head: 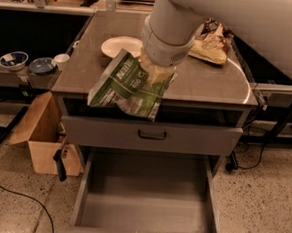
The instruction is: Pick green jalapeno chip bag from middle drawer and place on counter
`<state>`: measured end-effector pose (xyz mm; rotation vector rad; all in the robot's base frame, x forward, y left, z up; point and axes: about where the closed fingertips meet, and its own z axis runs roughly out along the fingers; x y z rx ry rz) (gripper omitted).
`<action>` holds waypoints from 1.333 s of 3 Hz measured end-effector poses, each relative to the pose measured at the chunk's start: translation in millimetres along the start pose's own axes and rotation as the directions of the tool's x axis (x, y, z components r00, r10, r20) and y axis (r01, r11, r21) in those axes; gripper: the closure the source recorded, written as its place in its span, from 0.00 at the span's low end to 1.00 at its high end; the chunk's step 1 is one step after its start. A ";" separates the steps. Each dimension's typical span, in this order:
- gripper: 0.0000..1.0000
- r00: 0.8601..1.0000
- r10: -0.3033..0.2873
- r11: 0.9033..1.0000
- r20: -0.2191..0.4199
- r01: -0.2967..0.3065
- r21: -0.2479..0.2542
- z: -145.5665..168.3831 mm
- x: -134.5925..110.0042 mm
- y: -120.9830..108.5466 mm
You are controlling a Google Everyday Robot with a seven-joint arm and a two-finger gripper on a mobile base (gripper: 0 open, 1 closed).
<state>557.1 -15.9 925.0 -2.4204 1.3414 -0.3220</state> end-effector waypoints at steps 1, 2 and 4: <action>1.00 0.997 -0.002 1.000 -0.075 0.004 0.024 -11.5 32.0 -29.9; 1.00 0.990 0.026 0.997 -0.137 -0.015 0.082 -26.9 71.1 -70.0; 1.00 0.988 0.050 0.996 -0.145 -0.039 0.076 -23.8 72.0 -62.2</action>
Offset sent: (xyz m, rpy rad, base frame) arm 0.1250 -0.0490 0.0742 -0.0874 -0.1822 -0.1125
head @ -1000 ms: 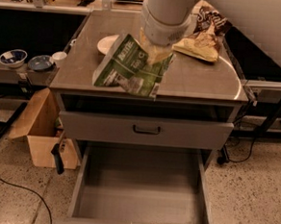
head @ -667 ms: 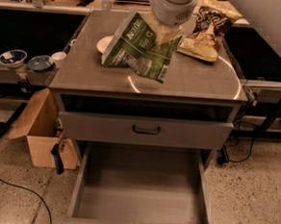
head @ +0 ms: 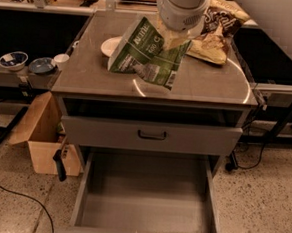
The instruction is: Pick green jalapeno chip bag from middle drawer and place on counter
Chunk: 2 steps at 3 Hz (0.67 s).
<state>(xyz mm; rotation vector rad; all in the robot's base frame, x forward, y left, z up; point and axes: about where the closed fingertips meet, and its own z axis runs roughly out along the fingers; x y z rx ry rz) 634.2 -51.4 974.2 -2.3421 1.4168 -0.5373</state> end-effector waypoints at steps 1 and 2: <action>1.00 0.995 -0.014 1.000 -0.097 0.016 0.015 9.5 24.7 -21.7; 1.00 0.987 -0.029 0.998 -0.155 0.037 0.045 11.1 41.8 -49.6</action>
Offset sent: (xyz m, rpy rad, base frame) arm 0.0966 -0.0172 0.0385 -0.1590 -0.1806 -0.0480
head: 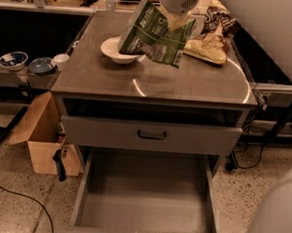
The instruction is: Pick green jalapeno chip bag from middle drawer and place on counter
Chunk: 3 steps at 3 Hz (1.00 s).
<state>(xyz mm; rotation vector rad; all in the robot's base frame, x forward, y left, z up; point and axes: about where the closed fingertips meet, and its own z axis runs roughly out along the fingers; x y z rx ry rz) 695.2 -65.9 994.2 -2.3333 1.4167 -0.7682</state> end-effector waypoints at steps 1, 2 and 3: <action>1.00 0.999 -0.022 1.000 -0.037 0.022 0.004 11.4 12.3 -19.1; 0.83 0.999 -0.021 1.000 -0.040 0.022 0.007 11.8 14.1 -21.6; 0.60 0.999 -0.021 1.000 -0.040 0.022 0.007 11.8 14.1 -21.6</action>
Offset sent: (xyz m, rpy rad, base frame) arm 0.0248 -0.0022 0.0040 -0.0380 -0.0202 0.0003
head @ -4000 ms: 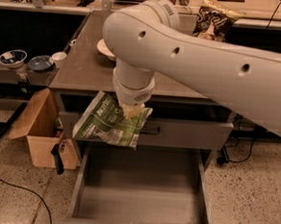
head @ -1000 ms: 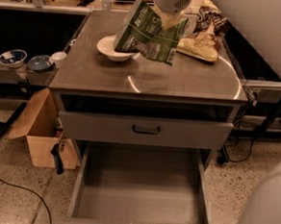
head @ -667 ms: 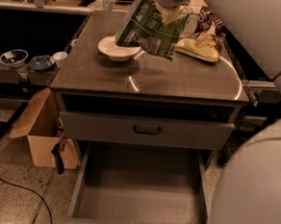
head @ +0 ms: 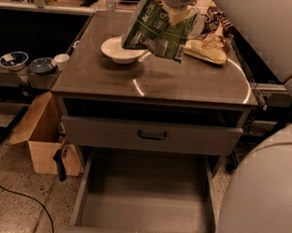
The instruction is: Pick green jalapeno chip bag from middle drawer and place on counter
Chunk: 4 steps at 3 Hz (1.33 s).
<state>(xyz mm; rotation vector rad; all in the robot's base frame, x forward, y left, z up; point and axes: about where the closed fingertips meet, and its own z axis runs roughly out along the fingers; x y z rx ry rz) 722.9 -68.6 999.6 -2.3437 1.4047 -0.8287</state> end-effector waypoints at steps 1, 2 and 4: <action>0.29 1.000 0.000 1.000 0.000 0.000 0.000 0.0 0.0 0.0; 0.07 1.000 0.000 1.000 0.000 0.000 0.000 0.0 0.0 0.0; 0.00 1.000 0.000 1.000 0.000 0.000 0.000 0.1 0.0 0.0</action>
Offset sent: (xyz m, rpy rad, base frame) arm 0.0000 0.0000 0.0000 0.0000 0.0000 0.0000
